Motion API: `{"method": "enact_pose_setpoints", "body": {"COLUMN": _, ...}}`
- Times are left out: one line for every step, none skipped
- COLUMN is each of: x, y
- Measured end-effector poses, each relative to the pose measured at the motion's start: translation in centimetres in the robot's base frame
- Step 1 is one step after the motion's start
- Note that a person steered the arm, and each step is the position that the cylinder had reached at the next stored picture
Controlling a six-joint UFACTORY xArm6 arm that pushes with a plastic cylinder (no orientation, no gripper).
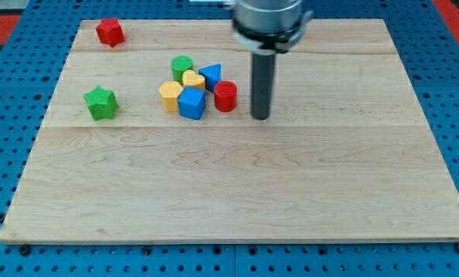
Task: Move the green star into the group of blocks
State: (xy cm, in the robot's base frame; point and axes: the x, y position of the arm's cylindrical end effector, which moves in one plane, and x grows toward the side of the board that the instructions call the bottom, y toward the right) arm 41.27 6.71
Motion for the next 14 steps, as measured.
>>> {"method": "enact_pose_setpoints", "body": {"x": -3.1, "y": -2.3}}
{"method": "enact_pose_setpoints", "body": {"x": -3.4, "y": -6.1}}
{"method": "enact_pose_setpoints", "body": {"x": -3.3, "y": -4.5}}
{"method": "enact_pose_setpoints", "body": {"x": 1.6, "y": -1.8}}
{"method": "enact_pose_setpoints", "body": {"x": 7.3, "y": -6.1}}
{"method": "enact_pose_setpoints", "body": {"x": 7.9, "y": -21.1}}
{"method": "enact_pose_setpoints", "body": {"x": 4.2, "y": -33.0}}
{"method": "enact_pose_setpoints", "body": {"x": 1.6, "y": -32.1}}
{"method": "enact_pose_setpoints", "body": {"x": -1.0, "y": -23.6}}
{"method": "enact_pose_setpoints", "body": {"x": -3.2, "y": -24.5}}
{"method": "enact_pose_setpoints", "body": {"x": -4.1, "y": -27.9}}
{"method": "enact_pose_setpoints", "body": {"x": -6.9, "y": -25.4}}
{"method": "enact_pose_setpoints", "body": {"x": -7.0, "y": -23.5}}
{"method": "enact_pose_setpoints", "body": {"x": -7.0, "y": -21.6}}
